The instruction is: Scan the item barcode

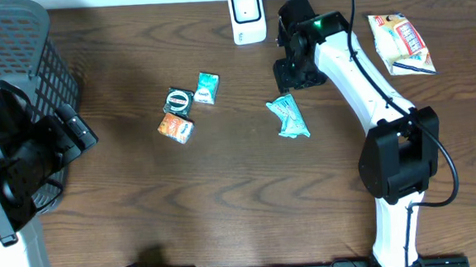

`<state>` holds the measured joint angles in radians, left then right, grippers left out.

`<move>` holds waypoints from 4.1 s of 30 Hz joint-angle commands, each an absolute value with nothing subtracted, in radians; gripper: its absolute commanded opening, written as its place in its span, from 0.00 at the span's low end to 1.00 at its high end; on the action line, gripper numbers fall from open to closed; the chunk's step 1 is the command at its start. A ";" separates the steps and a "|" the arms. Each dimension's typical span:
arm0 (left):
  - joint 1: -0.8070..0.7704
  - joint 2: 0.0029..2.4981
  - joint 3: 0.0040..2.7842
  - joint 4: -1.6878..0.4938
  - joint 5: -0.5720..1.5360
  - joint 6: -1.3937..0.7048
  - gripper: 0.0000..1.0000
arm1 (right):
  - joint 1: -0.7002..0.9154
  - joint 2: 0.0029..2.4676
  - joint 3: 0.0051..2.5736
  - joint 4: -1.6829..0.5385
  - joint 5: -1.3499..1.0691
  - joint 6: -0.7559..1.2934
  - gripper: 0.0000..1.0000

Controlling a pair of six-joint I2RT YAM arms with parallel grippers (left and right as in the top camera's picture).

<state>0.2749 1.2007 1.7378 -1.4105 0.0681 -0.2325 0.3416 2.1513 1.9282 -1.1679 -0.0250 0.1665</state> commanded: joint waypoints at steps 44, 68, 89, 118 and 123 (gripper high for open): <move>0.280 1.201 1.729 -1.413 0.059 -0.234 0.98 | 0.368 2.120 1.679 -0.923 -0.104 0.159 0.01; 0.280 1.201 1.729 -1.413 0.059 -0.234 0.98 | 0.362 2.121 1.857 -0.487 -0.078 0.073 0.01; 0.280 1.201 1.729 -1.413 0.059 -0.234 0.98 | 0.359 2.336 2.257 -0.361 0.024 0.072 0.01; 0.280 1.201 1.729 -1.413 0.059 -0.234 0.98 | 0.405 2.606 2.369 -0.196 0.186 -0.207 0.01; 0.280 1.201 1.729 -1.413 0.059 -0.234 0.98 | 0.408 2.605 2.369 -0.218 0.185 -0.206 0.01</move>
<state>0.2749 1.2007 1.7378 -1.4105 0.0681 -0.2325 0.4038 2.6217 2.3554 -0.2062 0.1726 -0.1928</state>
